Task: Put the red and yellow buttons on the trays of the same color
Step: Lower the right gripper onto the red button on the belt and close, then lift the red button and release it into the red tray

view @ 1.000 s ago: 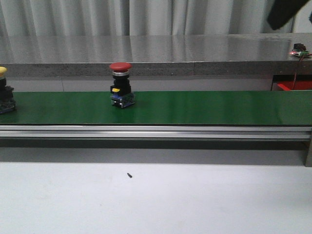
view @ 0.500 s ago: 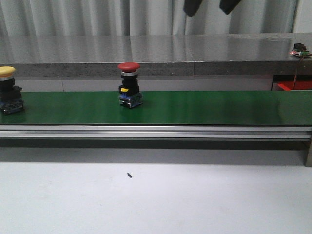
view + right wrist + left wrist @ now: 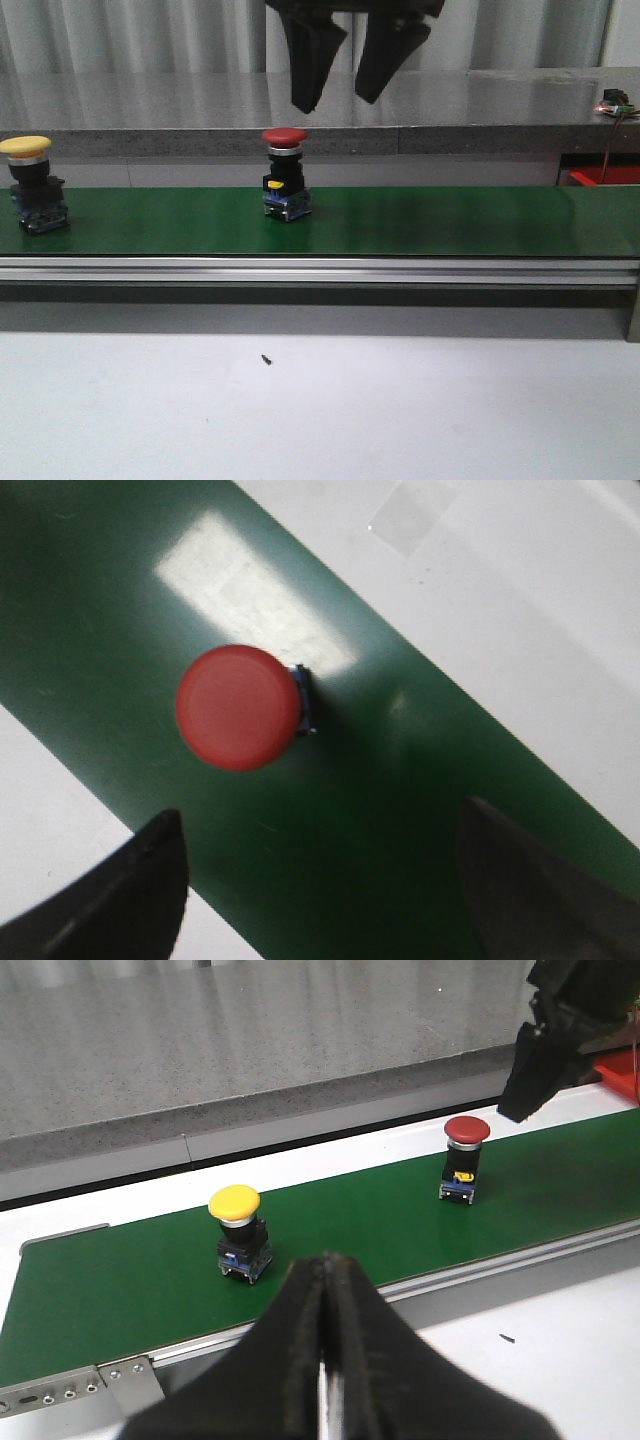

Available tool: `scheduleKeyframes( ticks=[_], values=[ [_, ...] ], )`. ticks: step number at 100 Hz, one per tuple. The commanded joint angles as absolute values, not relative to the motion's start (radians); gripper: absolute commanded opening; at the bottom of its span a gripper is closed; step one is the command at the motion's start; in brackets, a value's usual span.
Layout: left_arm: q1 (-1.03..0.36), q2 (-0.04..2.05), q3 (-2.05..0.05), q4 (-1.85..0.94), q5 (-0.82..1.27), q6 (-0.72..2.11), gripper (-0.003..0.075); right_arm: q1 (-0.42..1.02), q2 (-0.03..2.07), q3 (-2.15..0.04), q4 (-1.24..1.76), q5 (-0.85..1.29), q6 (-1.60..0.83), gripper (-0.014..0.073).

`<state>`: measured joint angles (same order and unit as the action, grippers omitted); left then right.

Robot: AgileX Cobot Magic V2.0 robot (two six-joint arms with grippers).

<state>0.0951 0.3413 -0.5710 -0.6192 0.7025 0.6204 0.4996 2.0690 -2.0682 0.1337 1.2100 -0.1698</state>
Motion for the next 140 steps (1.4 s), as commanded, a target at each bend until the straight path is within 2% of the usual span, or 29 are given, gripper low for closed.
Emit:
scheduleKeyframes(
  ticks=[1,53,63,80,89,115,140],
  values=[
    [0.087,0.351,-0.599,-0.652,0.630,0.621,-0.0020,0.501,2.029,-2.105,0.173,1.185,-0.206,0.0557],
    [0.087,0.351,-0.599,-0.652,0.630,0.621,-0.0020,0.501,2.087,-2.105,0.190,1.098,-0.220,0.0551],
    [0.087,0.351,-0.599,-0.652,0.630,0.621,-0.0020,0.501,2.087,-2.105,0.190,1.101,-0.220,0.0461],
    [0.087,0.351,-0.599,-0.652,0.630,0.621,-0.0020,0.500,2.087,-2.105,0.190,1.106,-0.220,0.0184],
    [0.087,0.351,-0.599,-0.652,0.630,0.621,-0.0020,0.500,2.087,-2.105,0.190,1.103,-0.220,0.0101],
    [0.087,0.351,-0.599,-0.652,0.630,0.621,-0.0020,0.468,2.027,-2.105,0.171,1.104,-0.220,0.0087],
    [0.087,0.351,-0.599,-0.652,0.630,0.621,-0.0020,0.298,1.942,-2.105,0.171,1.117,-0.215,0.0087]
  ],
)
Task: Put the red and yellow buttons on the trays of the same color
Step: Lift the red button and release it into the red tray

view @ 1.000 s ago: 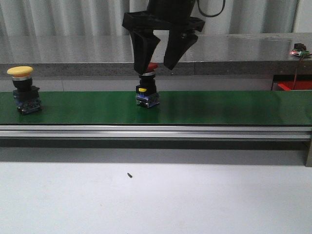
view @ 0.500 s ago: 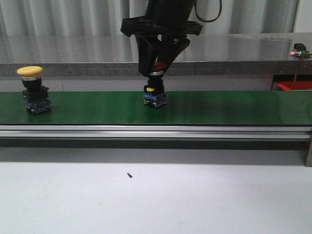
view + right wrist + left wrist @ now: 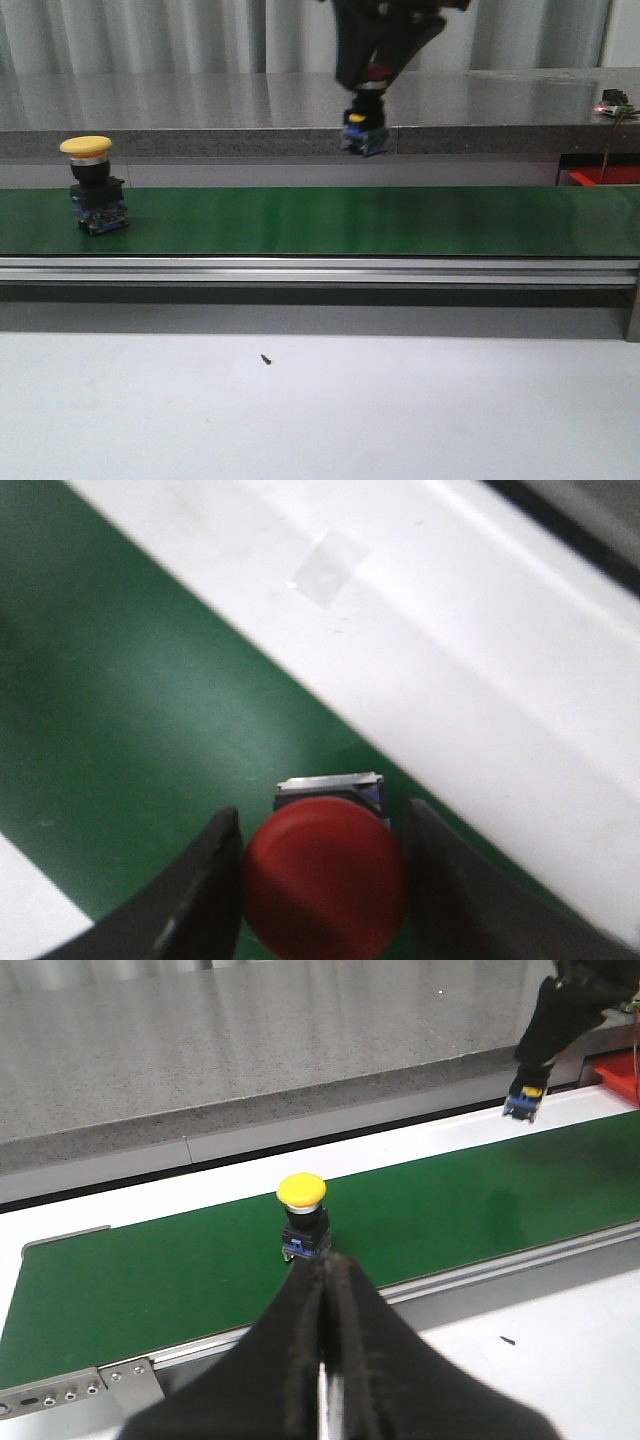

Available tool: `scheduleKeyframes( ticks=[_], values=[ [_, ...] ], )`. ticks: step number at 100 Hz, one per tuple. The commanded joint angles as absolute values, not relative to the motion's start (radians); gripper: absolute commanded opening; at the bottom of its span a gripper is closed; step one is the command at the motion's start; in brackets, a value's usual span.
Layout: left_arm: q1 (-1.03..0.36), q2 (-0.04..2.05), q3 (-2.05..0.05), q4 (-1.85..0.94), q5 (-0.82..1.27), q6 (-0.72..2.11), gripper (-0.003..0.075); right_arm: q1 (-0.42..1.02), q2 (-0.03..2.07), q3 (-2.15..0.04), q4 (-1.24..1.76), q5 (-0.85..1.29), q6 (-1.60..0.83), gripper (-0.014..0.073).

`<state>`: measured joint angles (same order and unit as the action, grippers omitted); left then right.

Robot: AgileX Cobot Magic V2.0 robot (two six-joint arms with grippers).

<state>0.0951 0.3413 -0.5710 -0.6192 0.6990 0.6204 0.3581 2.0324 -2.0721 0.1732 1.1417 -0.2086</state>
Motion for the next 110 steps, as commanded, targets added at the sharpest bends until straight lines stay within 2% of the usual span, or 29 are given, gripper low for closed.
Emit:
scheduleKeyframes(
  ticks=[1,62,90,110],
  values=[
    [0.087,0.351,-0.599,-0.652,0.630,0.621,-0.0020,0.286,1.940,-2.105,0.171,1.118,-0.215,0.0087],
    [0.087,0.351,-0.599,-0.652,0.630,0.621,-0.0020,-0.258,1.914,-2.105,0.171,1.153,-0.212,0.0087],
    [0.087,0.351,-0.599,-0.652,0.630,0.621,-0.0020,-0.384,1.923,-2.099,0.171,1.078,-0.198,0.0087],
    [0.087,0.351,-0.599,-0.652,0.630,0.621,-0.0020,-0.397,2.003,-2.100,0.175,1.062,-0.155,0.0087]
  ],
)
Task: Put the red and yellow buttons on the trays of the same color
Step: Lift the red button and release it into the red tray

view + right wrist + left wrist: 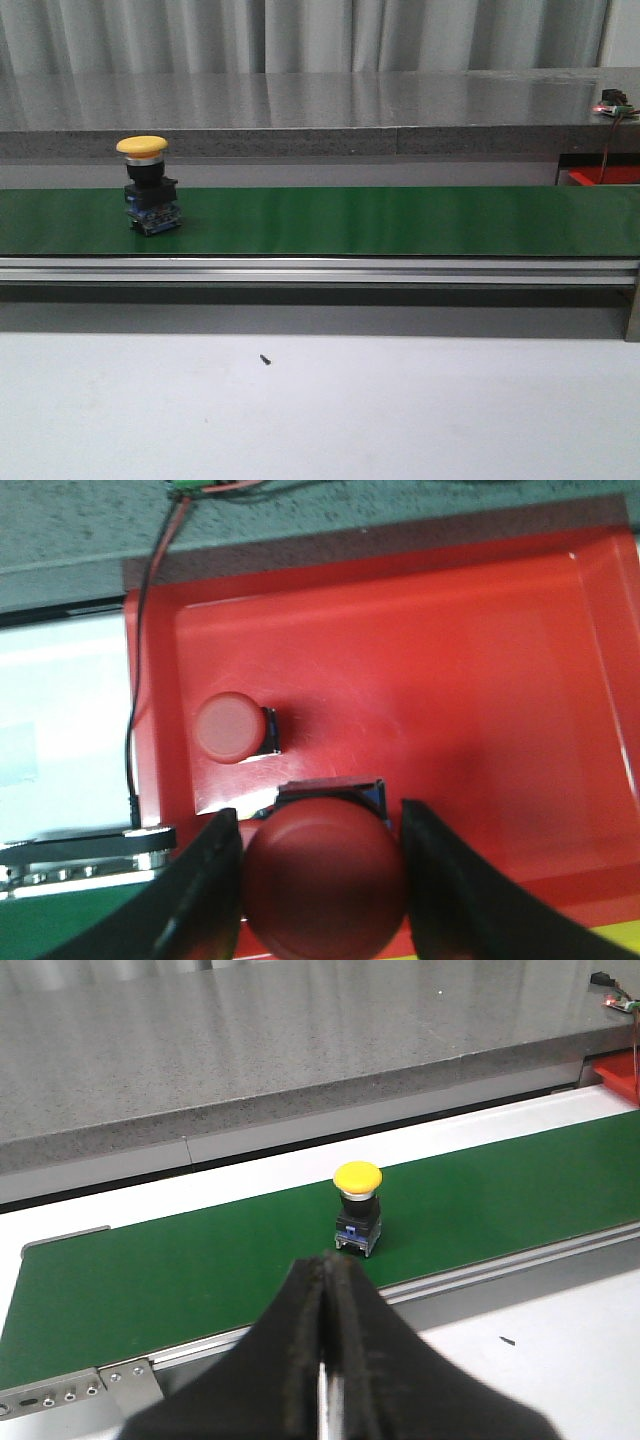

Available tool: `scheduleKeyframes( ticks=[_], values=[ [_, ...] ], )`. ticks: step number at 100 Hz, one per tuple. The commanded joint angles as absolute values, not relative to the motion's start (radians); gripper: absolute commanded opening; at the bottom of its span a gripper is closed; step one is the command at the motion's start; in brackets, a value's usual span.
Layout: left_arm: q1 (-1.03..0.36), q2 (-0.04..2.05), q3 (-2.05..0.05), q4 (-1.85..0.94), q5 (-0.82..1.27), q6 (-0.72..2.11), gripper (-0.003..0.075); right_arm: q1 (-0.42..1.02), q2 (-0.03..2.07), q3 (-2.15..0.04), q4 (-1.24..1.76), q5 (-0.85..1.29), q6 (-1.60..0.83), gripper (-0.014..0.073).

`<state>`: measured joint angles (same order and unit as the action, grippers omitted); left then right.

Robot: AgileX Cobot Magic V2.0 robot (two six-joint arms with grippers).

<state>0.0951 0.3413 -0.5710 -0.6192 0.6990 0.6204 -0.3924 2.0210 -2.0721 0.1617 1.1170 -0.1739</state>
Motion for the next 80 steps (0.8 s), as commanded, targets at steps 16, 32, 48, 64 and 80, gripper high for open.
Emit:
scheduleKeyframes(
  ticks=[16,32,48,64,80],
  values=[
    [0.087,0.351,-0.599,-0.652,0.630,0.621,-0.0020,-0.397,2.073,-2.101,0.177,1.008,-0.110,0.0087],
    [0.087,0.351,-0.599,-0.652,0.630,0.621,-0.0020,-0.397,2.128,-2.102,0.178,0.938,-0.106,0.0087],
    [0.087,0.351,-0.599,-0.652,0.630,0.621,-0.0020,-0.397,2.175,-2.102,0.173,0.914,-0.106,0.0087],
    [0.087,0.351,-0.599,-0.652,0.630,0.621,-0.0020,-0.397,2.207,-2.104,0.167,0.896,-0.106,0.0087],
    [0.087,0.351,-0.599,-0.654,0.630,0.621,-0.0020,-0.397,2.222,-2.104,0.164,0.892,-0.108,0.0148]
  ],
)
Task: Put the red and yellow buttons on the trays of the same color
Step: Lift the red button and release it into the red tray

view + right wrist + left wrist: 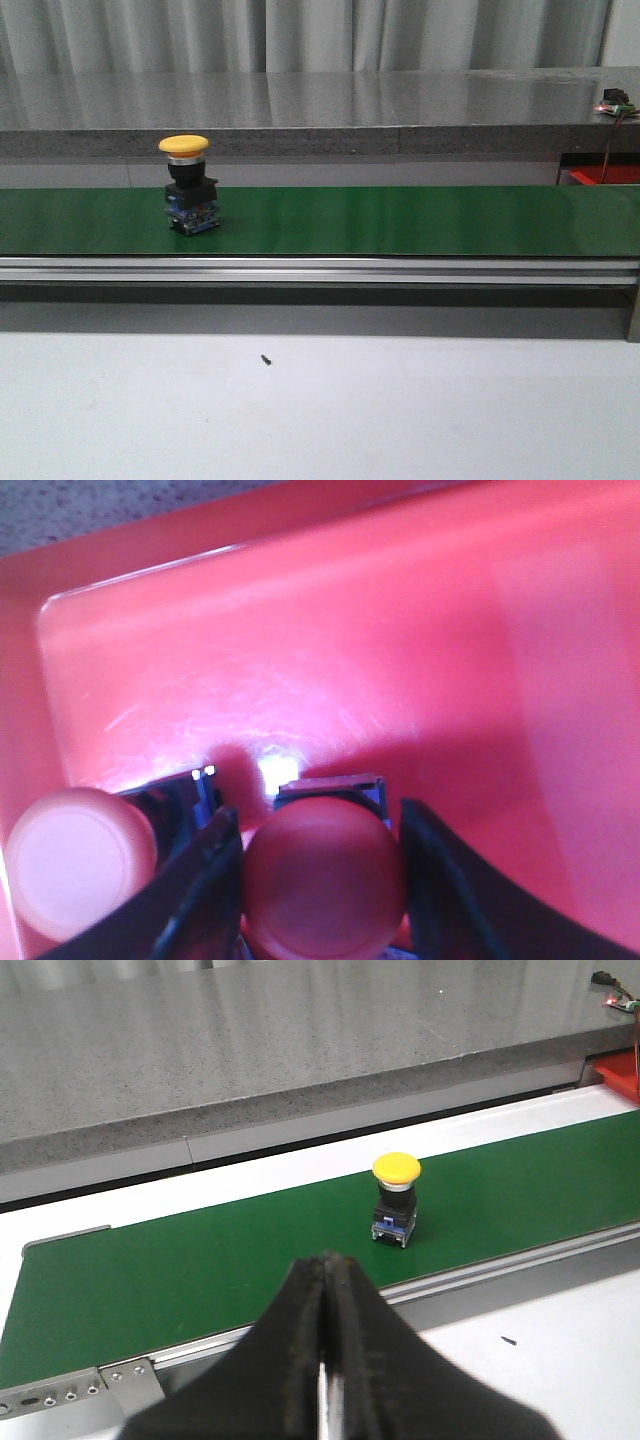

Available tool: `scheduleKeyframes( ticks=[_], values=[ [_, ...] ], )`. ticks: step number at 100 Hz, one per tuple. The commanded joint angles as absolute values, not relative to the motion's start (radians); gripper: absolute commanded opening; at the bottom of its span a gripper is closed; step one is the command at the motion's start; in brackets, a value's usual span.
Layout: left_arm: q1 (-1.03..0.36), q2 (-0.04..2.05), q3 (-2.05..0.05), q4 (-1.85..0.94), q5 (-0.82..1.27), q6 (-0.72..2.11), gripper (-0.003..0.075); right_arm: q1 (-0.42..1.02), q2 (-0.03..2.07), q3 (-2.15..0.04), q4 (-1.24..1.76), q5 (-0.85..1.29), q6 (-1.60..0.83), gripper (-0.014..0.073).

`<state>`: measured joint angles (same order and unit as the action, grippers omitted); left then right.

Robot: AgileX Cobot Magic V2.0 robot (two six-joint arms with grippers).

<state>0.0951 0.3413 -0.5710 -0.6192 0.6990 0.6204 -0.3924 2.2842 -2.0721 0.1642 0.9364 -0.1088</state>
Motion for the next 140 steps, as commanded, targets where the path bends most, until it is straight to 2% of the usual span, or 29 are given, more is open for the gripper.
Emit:
scheduleKeyframes(
  ticks=[1,16,25,95,140],
  values=[
    [0.087,0.351,-0.599,-0.654,0.630,0.621,-0.0020,-0.397,2.222,-2.104,0.164,0.892,-0.110,0.0157],
    [0.087,0.351,-0.599,-0.654,0.630,0.621,-0.0020,-0.397,2.232,-2.104,0.164,0.896,-0.112,0.0399],
    [0.087,0.351,-0.599,-0.654,0.630,0.621,-0.0020,-0.397,2.231,-2.106,0.164,0.891,-0.112,0.0454],
    [0.087,0.351,-0.599,-0.654,0.630,0.621,-0.0020,-0.367,2.025,-2.140,0.155,1.021,-0.115,0.0454],
    [0.087,0.351,-0.599,-0.654,0.630,0.621,-0.0020,-0.195,1.814,-1.906,0.148,0.954,-0.115,0.0454]
  ],
)
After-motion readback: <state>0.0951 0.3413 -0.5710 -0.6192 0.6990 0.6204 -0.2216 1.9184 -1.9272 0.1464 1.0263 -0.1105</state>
